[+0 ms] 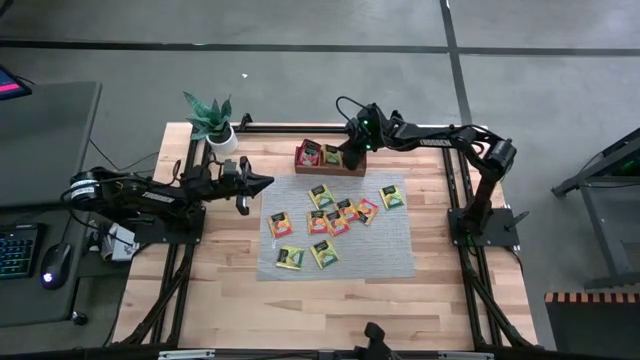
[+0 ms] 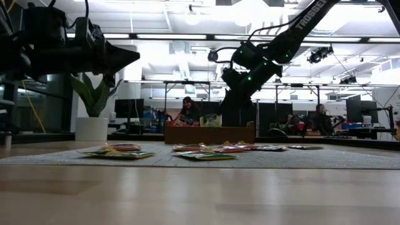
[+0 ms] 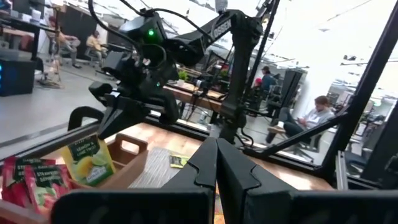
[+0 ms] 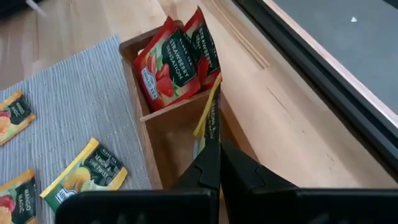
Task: Pick & Place Tea
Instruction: Put the yellow tea bag into the middle section of the wooden organizer
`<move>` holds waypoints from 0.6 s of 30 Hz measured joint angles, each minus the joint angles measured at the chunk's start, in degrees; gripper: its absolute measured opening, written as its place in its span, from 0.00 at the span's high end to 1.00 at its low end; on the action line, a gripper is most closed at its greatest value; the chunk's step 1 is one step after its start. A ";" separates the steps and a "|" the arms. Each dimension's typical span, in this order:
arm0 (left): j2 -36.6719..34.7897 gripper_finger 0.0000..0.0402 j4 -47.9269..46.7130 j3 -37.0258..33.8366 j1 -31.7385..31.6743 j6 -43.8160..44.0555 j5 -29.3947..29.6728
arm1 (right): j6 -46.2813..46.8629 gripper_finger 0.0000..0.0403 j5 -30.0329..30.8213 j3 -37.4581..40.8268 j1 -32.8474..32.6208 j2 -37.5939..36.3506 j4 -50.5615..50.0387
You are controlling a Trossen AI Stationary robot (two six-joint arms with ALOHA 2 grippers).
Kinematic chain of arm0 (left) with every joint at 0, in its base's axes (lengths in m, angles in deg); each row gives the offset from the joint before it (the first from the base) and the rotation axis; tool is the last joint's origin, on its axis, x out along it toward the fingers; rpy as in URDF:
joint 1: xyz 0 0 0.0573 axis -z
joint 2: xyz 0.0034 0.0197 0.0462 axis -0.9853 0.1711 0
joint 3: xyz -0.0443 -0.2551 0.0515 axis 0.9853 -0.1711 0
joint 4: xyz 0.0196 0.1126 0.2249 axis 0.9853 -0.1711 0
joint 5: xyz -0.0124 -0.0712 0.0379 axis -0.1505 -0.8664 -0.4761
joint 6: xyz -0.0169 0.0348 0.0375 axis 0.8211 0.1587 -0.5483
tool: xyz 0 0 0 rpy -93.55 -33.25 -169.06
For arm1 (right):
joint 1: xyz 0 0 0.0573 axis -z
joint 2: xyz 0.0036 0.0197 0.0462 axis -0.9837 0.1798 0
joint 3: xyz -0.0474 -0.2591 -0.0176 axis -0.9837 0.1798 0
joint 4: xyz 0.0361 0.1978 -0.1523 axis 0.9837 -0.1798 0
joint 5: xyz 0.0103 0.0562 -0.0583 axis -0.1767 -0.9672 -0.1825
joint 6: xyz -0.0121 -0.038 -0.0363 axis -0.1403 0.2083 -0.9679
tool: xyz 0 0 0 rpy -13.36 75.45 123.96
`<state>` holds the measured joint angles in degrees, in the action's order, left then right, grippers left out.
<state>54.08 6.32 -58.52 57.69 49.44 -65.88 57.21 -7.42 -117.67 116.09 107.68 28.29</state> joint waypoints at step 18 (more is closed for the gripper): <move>0.00 1.00 1.13 0.01 6.49 -1.42 5.80 | -0.43 1.00 -2.29 0.00 0.00 0.00 -1.18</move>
<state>54.08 7.45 -58.52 64.18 48.02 -60.09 56.78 -9.71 -117.67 116.09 107.68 27.10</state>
